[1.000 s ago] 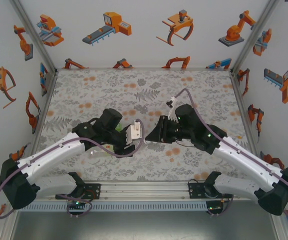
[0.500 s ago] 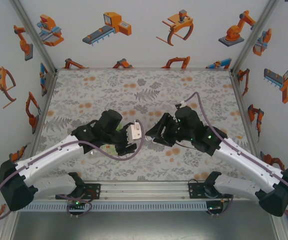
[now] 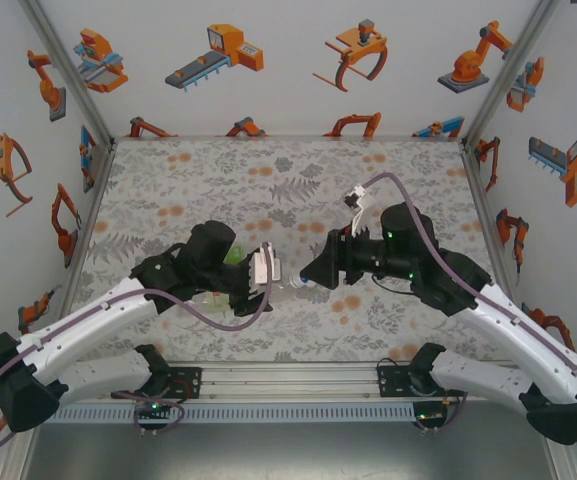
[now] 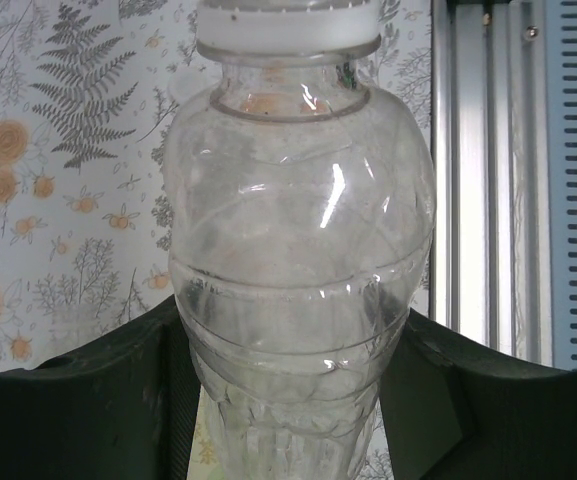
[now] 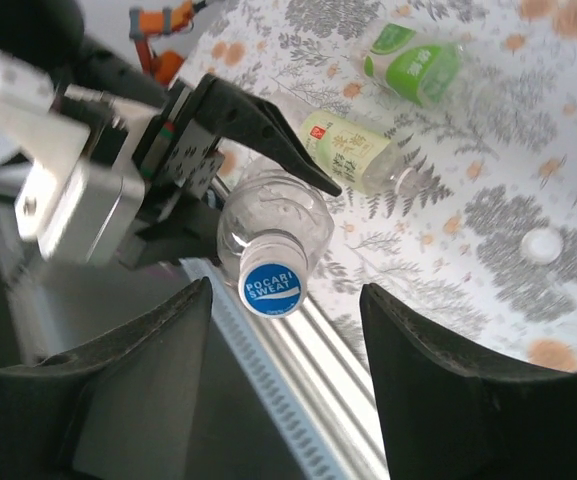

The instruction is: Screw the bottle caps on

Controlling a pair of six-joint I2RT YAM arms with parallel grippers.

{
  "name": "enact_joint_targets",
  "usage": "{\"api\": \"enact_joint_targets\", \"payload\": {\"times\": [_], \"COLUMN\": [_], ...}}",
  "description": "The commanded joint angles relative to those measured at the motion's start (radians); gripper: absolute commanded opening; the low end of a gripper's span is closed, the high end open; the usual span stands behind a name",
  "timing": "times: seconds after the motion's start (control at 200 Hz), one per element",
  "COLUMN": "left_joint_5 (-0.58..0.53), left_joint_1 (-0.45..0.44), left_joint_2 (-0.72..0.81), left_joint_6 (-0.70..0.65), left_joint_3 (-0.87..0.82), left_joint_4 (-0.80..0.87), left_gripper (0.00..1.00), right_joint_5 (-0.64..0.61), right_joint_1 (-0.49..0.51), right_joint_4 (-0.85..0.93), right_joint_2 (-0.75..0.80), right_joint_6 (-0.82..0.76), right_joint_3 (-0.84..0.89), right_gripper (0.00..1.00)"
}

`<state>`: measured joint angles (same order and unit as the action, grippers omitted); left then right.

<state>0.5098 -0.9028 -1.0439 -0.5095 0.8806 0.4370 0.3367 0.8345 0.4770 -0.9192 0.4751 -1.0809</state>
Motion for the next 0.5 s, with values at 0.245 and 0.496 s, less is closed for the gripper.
{"api": "enact_joint_targets", "payload": {"times": [0.245, 0.496], "left_joint_5": [0.047, 0.092], "left_joint_1": [-0.002, -0.004], "left_joint_2": [0.001, 0.0], "left_joint_6": [0.0, 0.001], "left_joint_3": [0.002, 0.004], "left_joint_4": [0.021, 0.034], "left_gripper": [0.0, 0.0], "right_joint_5": [0.324, 0.338], "right_joint_1": [0.005, 0.004], "right_joint_4": [-0.092, -0.163], "right_joint_2": [0.042, 0.035], "right_joint_6": [-0.602, -0.687], "right_joint_3": [0.055, 0.093], "right_gripper": [0.56, 0.55]}}
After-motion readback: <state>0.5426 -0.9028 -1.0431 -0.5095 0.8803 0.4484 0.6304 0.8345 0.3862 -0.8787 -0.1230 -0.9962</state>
